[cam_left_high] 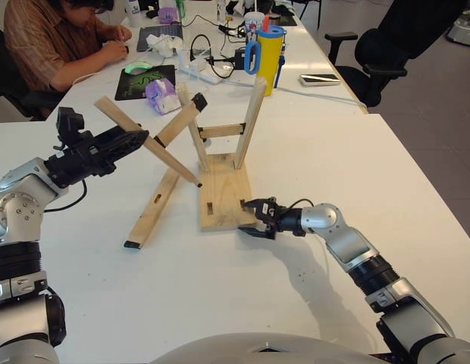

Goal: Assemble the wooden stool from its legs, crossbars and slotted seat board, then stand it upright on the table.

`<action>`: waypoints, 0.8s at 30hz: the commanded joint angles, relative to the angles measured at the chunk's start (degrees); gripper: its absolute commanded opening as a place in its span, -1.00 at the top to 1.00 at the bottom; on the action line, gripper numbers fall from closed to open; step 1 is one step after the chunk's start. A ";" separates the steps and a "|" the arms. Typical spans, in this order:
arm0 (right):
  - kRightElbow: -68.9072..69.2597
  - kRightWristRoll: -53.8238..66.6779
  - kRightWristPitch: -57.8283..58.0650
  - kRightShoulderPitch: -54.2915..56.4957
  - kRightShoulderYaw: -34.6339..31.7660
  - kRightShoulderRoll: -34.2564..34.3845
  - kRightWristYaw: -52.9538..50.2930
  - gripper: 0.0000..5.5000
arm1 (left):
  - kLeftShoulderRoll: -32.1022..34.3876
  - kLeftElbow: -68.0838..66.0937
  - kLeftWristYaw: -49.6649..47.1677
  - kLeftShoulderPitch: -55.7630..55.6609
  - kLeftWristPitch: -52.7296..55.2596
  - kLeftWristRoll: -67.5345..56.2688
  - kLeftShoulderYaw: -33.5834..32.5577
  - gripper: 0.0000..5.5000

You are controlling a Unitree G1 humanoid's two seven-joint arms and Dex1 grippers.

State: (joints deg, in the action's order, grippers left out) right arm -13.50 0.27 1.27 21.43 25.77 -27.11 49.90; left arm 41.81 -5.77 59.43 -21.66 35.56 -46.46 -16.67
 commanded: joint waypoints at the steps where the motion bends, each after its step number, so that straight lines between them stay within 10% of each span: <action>1: -2.42 -1.08 1.07 0.49 -1.33 -1.66 2.09 -0.25 | -1.94 3.40 1.44 1.39 -2.44 1.51 1.77 0.26; 24: -1.83 -1.61 5.51 -0.88 0.01 -0.55 6.69 -0.25 | 0.77 1.73 10.08 -6.21 -5.64 13.02 13.54 0.26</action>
State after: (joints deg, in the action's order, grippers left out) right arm -14.41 0.39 4.41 23.22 24.12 -27.67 55.74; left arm 41.20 -3.46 68.34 -26.47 30.00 -34.67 -4.22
